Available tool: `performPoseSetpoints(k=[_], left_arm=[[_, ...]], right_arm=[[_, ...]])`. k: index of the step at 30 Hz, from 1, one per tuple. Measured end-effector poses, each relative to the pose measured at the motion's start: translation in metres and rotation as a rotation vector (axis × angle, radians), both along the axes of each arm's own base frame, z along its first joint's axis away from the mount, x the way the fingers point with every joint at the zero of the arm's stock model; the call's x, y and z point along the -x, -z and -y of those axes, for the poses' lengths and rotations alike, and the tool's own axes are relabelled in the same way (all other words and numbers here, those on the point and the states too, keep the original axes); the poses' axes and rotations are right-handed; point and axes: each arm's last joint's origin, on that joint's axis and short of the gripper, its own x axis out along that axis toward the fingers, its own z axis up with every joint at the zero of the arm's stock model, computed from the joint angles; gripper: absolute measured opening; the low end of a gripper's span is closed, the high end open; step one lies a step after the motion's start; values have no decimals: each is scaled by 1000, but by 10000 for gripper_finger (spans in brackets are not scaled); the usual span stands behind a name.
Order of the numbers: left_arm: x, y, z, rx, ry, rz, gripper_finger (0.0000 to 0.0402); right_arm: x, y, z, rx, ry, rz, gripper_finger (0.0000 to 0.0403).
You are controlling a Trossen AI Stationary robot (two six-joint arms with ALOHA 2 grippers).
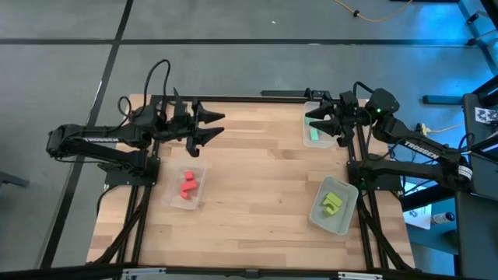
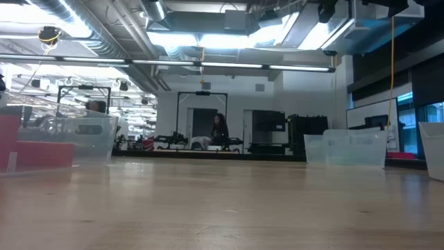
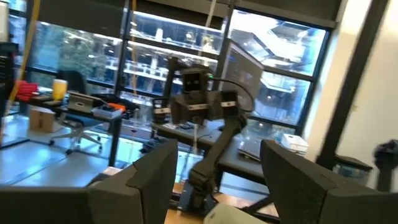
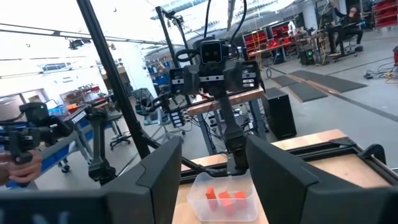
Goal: Sort & place blocks by color
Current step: Return to Home Position
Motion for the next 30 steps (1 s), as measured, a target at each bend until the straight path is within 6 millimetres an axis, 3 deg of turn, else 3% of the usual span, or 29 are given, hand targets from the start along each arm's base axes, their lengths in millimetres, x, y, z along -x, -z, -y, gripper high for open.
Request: performPoseSetpoints(k=[5,8,11,16,24,30], left_arm=[[9,-6,9,-6,42,25,216],[18,-7,11,-23,46,0,193],[31,-8,12,-39,42,-27,145],[64,-8,15,-112,38,-79,19],[99,36,17,-91,47,-10,2],[108,86,18,-16,74,35,0]], right_arm=[[0,0,0,1,-2,0,184],[0,0,0,2,-2,0,184],[0,0,0,2,-2,0,184],[0,0,0,0,1,-1,184],[0,1,0,-54,-7,-13,184],[0,1,0,-57,-7,-15,184]])
